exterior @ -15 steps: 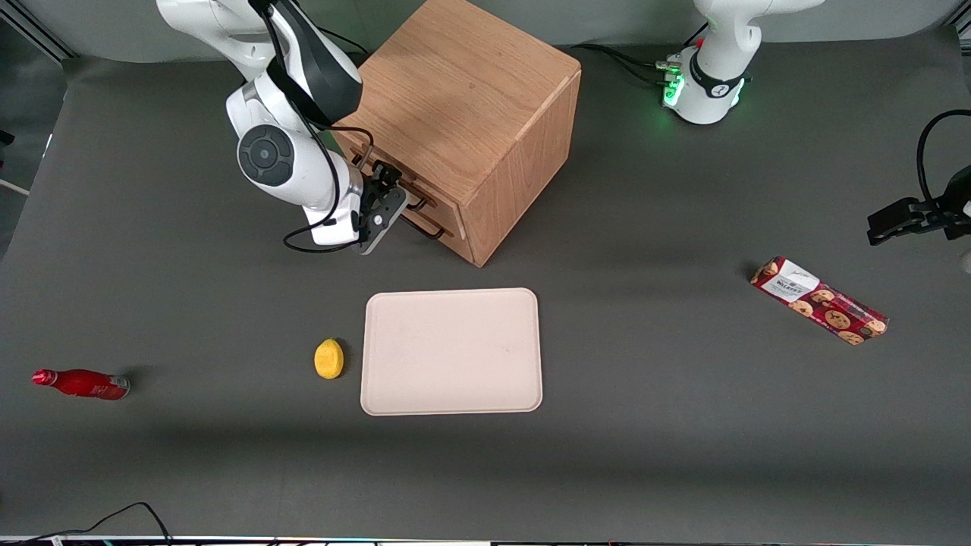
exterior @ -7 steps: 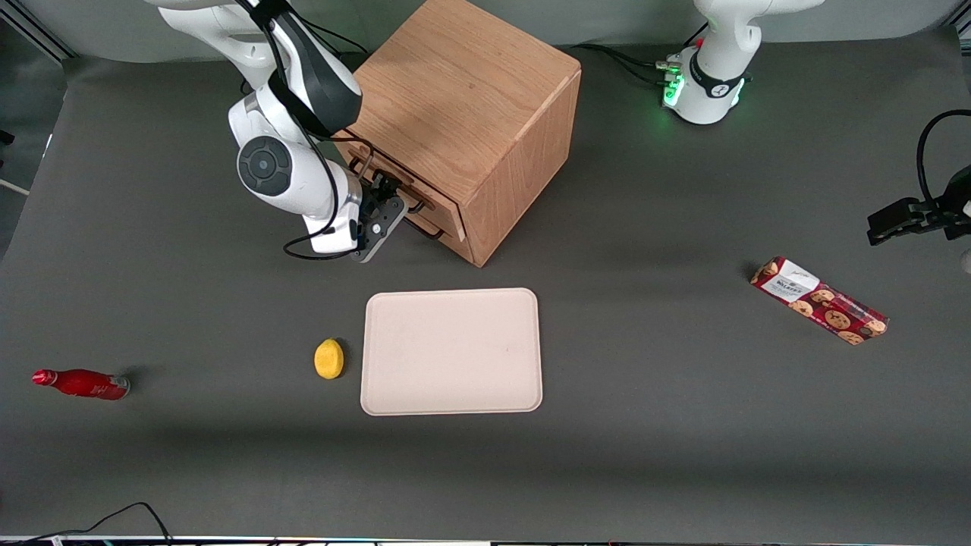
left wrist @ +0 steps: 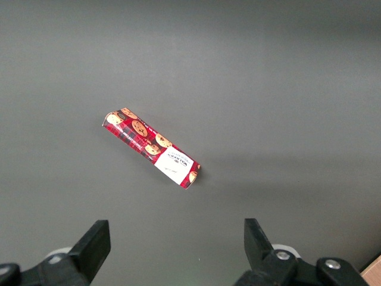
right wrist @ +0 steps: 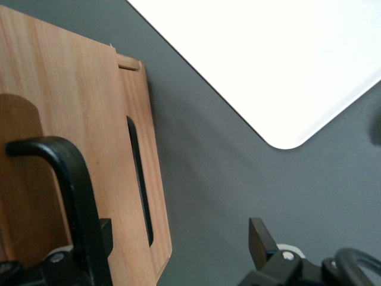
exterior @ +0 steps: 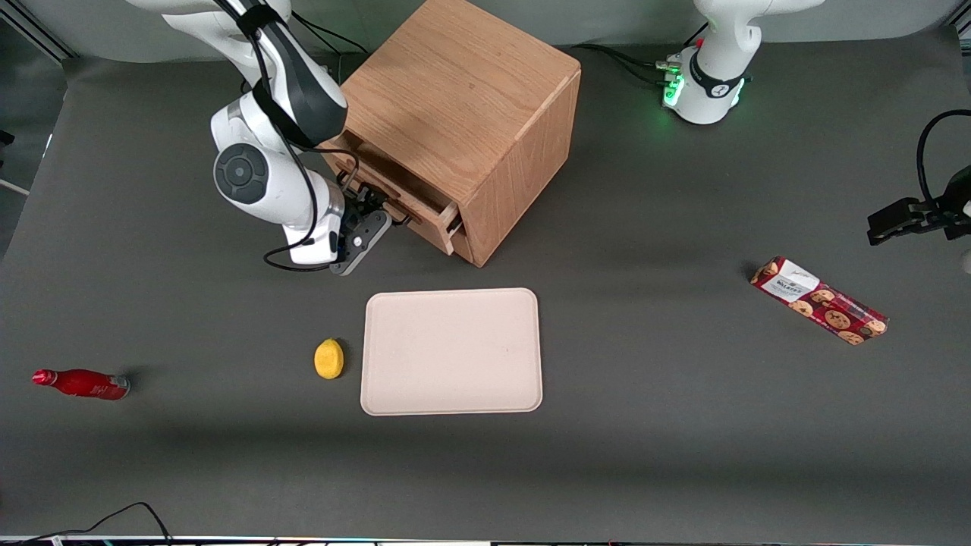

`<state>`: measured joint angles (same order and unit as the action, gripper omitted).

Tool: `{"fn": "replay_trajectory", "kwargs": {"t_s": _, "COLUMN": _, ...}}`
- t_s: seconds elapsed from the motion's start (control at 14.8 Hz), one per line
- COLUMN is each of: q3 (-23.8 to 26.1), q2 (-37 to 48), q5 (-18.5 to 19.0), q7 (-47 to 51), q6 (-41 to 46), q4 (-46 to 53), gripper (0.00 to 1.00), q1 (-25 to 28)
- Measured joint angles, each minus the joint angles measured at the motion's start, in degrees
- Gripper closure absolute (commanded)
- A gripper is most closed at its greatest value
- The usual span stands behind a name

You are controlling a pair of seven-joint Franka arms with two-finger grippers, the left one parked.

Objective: Open upper drawer
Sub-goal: 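Pull the handle outward from the cabinet with the right gripper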

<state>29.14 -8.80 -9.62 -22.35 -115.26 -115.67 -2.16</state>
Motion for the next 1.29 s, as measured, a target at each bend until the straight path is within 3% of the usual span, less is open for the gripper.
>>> {"fn": "replay_trajectory", "kwargs": {"t_s": 1.29, "q3": -11.1, "q2": -2.6, "q5": 6.0, "q7": -1.2, "q6": -2.0, "q4": 4.5, "gripper": 0.00, "q1": 0.0}}
